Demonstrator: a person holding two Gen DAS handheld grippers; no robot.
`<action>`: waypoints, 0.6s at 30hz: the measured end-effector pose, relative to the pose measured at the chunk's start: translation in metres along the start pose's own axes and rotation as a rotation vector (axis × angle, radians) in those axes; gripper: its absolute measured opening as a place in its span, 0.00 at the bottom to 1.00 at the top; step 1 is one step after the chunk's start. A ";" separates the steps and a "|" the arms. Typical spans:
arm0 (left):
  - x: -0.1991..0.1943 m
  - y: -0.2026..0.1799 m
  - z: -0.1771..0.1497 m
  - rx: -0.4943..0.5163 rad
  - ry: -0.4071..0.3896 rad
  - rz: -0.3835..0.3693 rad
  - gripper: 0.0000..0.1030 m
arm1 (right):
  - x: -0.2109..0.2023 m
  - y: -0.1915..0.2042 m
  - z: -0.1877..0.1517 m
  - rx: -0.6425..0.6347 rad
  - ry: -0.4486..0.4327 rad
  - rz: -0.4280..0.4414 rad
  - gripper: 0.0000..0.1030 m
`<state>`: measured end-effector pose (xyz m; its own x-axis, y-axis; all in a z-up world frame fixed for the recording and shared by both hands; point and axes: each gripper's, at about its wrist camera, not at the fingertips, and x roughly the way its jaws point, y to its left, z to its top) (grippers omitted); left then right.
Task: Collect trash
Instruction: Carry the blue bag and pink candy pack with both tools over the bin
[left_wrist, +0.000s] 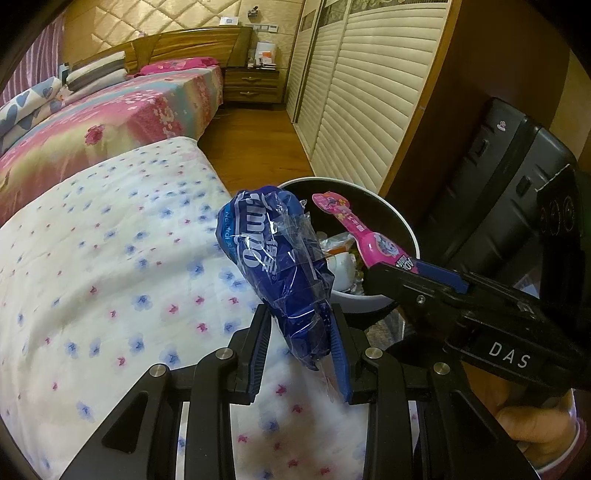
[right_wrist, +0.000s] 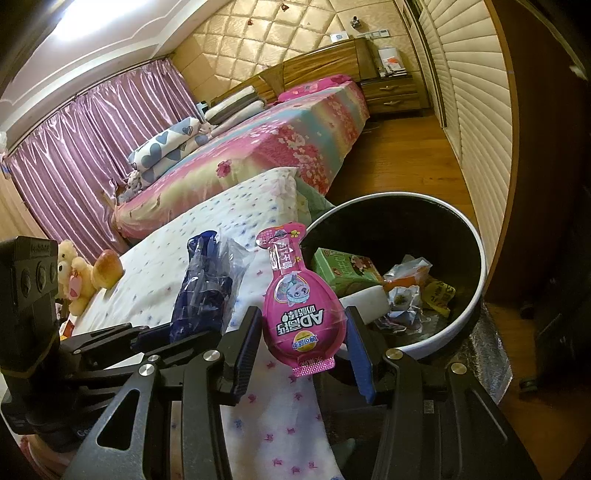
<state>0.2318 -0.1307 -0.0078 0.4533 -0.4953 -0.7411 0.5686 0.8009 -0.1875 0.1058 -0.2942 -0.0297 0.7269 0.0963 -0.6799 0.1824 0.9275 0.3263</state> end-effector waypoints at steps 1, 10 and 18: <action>0.000 -0.001 0.000 0.002 0.001 -0.001 0.29 | -0.001 0.000 0.000 0.001 -0.001 -0.001 0.44; 0.005 -0.003 0.003 0.016 0.009 -0.002 0.29 | -0.001 -0.006 0.000 0.010 -0.003 -0.006 0.44; 0.013 -0.006 0.008 0.030 0.018 -0.009 0.29 | -0.001 -0.014 0.002 0.024 -0.005 -0.015 0.44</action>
<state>0.2393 -0.1445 -0.0111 0.4357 -0.4963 -0.7509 0.5930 0.7859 -0.1753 0.1039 -0.3081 -0.0328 0.7272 0.0806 -0.6817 0.2093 0.9198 0.3320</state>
